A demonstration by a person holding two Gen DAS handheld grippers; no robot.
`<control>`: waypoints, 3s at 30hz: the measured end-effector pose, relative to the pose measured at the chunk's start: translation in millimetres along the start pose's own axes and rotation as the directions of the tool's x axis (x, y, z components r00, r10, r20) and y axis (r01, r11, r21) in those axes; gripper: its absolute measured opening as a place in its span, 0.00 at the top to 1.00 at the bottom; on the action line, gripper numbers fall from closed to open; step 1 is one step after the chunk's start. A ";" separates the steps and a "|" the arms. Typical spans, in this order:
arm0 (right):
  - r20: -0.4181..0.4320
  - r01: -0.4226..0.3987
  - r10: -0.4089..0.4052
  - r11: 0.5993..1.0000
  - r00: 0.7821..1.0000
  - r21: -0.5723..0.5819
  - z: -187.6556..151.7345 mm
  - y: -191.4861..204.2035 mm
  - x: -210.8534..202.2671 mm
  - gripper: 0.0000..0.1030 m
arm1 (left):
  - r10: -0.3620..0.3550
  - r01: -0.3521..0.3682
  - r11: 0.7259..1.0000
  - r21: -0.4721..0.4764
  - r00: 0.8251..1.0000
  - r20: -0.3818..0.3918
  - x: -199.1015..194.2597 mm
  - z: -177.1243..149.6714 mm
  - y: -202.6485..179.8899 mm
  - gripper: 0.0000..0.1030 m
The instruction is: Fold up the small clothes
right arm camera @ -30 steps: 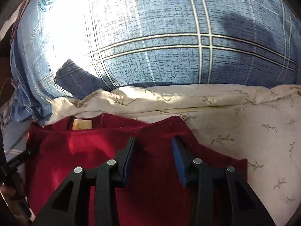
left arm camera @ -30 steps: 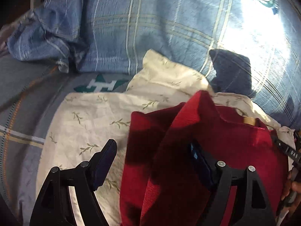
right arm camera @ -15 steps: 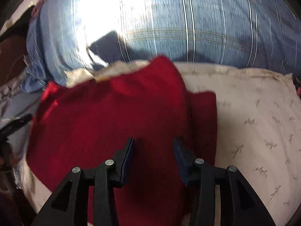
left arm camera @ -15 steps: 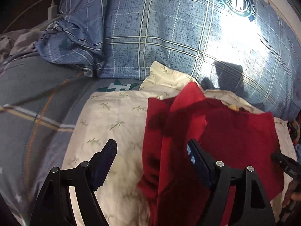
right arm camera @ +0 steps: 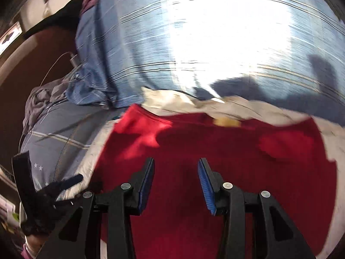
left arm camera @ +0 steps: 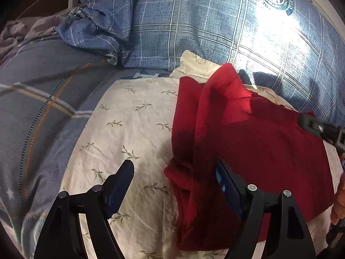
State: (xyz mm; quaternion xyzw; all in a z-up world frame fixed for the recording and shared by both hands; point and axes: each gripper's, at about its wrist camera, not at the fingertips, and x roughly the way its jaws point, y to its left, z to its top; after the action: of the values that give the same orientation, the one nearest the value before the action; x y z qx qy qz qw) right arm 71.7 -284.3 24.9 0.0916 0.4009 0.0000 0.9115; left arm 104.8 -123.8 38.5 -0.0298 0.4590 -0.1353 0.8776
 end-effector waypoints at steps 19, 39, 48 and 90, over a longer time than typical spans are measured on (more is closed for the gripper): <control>-0.108 0.066 -0.084 0.985 0.991 -0.162 43.2 71.6 150.9 0.63 | -0.011 0.011 1.000 0.015 1.000 -0.022 25.3 4.3 9.1 0.21; 0.034 0.328 -0.338 0.930 0.940 0.168 -26.9 -132.9 -28.5 0.55 | 0.023 -0.023 1.000 0.006 1.000 -0.005 27.4 2.2 5.9 0.16; -0.026 0.335 -0.339 0.910 0.940 0.246 -26.0 -168.9 7.9 0.57 | 0.028 -0.028 1.000 0.008 1.000 0.001 29.3 1.3 6.0 0.13; 0.095 0.173 -0.197 0.961 0.976 0.216 -61.8 -97.7 -48.5 0.34 | 0.010 -0.010 1.000 0.006 1.000 0.027 9.4 -0.8 17.8 0.14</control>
State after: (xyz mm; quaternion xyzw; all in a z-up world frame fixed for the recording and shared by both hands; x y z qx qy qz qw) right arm -13.5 -373.6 3.2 0.1474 0.3521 -0.1322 0.9148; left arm 113.0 -109.1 27.4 -0.0267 0.4467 -0.1320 0.8845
